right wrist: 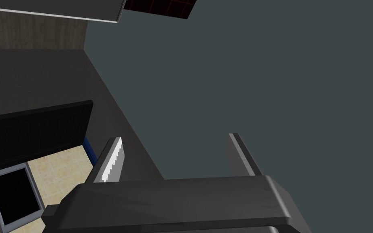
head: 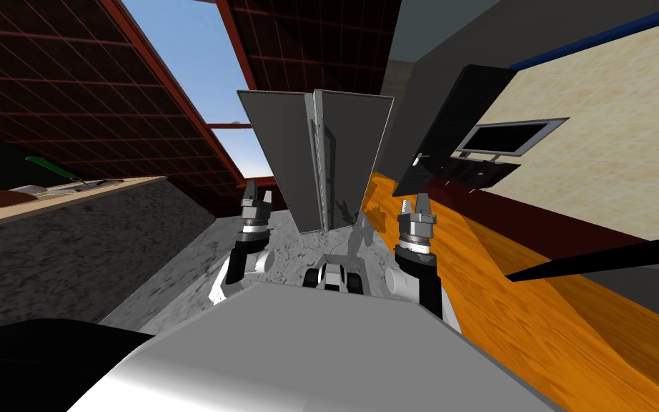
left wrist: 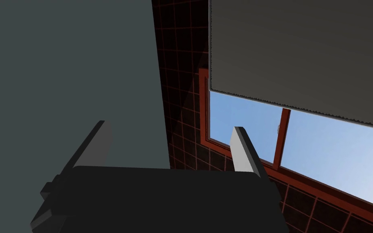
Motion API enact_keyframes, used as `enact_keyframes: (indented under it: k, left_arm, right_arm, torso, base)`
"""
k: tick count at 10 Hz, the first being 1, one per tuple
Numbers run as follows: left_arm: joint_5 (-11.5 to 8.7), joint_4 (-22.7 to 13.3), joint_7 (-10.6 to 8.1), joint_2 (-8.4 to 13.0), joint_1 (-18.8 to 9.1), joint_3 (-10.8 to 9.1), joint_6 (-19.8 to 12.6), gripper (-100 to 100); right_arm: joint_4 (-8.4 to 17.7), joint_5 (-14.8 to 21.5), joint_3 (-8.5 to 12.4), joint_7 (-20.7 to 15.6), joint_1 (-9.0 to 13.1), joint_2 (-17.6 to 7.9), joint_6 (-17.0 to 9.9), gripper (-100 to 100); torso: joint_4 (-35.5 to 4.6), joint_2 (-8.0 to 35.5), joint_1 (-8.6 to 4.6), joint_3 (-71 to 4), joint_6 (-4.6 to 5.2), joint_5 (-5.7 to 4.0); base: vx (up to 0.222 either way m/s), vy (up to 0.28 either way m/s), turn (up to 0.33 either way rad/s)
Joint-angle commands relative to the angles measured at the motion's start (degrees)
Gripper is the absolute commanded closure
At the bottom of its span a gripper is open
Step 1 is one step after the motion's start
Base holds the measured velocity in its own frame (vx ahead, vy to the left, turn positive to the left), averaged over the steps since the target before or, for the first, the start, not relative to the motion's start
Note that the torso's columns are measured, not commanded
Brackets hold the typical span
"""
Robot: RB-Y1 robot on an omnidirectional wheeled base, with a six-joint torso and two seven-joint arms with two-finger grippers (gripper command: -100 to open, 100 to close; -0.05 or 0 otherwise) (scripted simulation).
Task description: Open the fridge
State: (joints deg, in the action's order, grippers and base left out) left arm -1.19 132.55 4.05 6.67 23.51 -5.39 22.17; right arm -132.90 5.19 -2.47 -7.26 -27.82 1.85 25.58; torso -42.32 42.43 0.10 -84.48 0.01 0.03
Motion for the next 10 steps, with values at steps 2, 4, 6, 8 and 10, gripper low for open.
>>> enact_keyframes:
  k: [2,4,6,8,10]
  left_arm:
    - [1.0,0.5,-0.73,1.0,-5.0,-2.9,-5.8,-100]
    - [1.5,0.7,-1.15,1.3,-7.6,-4.53,-9.1,-100]
    - [2.1,1.0,-1.6,1.6,-10.3,-6.27,-12.5,-100]
    - [2.1,1.0,-1.6,1.6,-11.0,-6.27,-15.2,-100]
    - [2.7,1.3,-2.09,1.9,-14.2,-8.1,-19.0,-100]
  right_arm:
    - [0.0,0.0,0.0,0.0,0.0,0.0,0.0,0]
    - [0.0,0.0,0.0,0.0,0.0,0.0,0.0,0]
    - [0.0,0.0,0.0,0.0,0.0,0.0,0.0,0]
    - [0.0,0.0,0.0,0.0,0.0,0.0,0.0,0]
    - [0.0,0.0,0.0,0.0,0.0,0.0,0.0,0]
  torso:
    - [0.0,-0.1,-0.12,-0.1,-0.01,-0.03]
    - [0.1,-0.2,-0.11,-0.1,0.01,-0.03]
    - [0.1,-0.2,-0.14,-0.1,0.01,-0.04]
    - [0.0,-0.1,-0.09,-0.1,0.0,-0.03]
    - [0.0,-0.1,-0.02,0.0,-0.03,0.0]
  base:
    - [0.039,-0.065,0.089]
    - [0.064,-0.073,0.092]
    - [0.086,-0.096,0.085]
    - [0.047,-0.064,0.032]
    - [0.053,-0.06,0.093]
